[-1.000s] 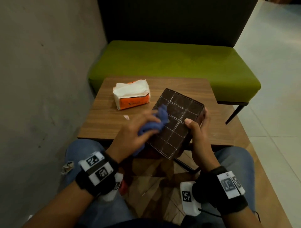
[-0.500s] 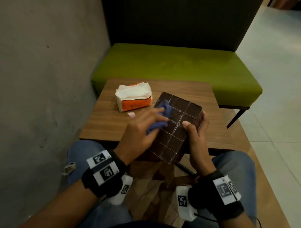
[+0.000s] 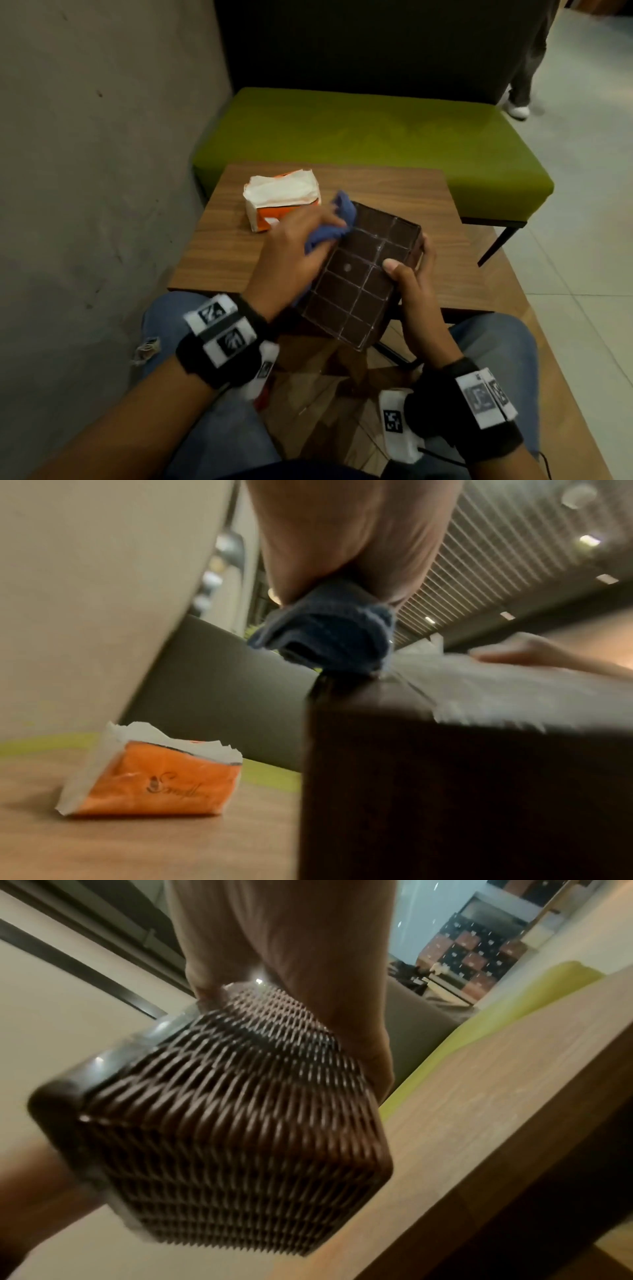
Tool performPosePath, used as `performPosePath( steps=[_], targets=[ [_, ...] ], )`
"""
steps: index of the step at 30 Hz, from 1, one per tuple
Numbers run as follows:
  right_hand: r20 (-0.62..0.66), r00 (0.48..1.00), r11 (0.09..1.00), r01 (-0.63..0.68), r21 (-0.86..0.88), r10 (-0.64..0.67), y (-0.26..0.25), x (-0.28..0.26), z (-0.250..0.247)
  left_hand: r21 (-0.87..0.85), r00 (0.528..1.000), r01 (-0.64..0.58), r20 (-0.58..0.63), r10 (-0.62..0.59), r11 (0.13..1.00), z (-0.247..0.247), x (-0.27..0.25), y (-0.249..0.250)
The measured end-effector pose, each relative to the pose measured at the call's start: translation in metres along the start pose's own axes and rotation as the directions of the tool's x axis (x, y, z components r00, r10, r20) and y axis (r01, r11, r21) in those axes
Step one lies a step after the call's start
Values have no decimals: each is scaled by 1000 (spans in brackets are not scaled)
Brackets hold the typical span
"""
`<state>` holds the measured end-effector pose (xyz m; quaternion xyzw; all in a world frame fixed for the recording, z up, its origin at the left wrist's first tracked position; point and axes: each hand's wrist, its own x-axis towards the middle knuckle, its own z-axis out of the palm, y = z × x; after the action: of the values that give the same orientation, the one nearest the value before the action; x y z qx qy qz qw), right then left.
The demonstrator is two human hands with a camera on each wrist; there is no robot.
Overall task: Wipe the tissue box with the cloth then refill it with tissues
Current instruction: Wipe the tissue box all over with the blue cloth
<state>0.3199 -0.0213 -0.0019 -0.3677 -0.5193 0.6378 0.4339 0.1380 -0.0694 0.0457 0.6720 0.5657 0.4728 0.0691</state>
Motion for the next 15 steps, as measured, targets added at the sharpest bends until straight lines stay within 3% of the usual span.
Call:
performPosePath(
  steps=[1,2,4,6,7,10,11,15],
  targets=[
    [2,1000,1000,-6,-8,6,0,0,2,7,997,33,-65,-33,999,-2,11,1],
    [-12,1000,1000,-3,0,3,0,0,3,30,998,19,-57,-18,999,-1,15,6],
    [-39,999,999,19,28,-18,-3,3,2,58,986,-95,142,86,994,6,4,22],
    [-38,999,999,23,29,-22,-4,3,-1,36,942,-158,307,140,987,6,-6,28],
    [-26,999,1000,23,21,-22,-4,2,0,22,949,-129,293,117,991,2,0,26],
    [-4,1000,999,21,-31,-21,3,-1,6,2,999,-34,23,34,999,-1,22,13],
    [-12,1000,1000,18,-24,-19,2,-1,7,9,999,-38,15,38,999,1,21,14],
    [-42,999,999,-23,38,24,1,3,-2,21,939,-148,316,134,989,4,-20,23]
  ],
)
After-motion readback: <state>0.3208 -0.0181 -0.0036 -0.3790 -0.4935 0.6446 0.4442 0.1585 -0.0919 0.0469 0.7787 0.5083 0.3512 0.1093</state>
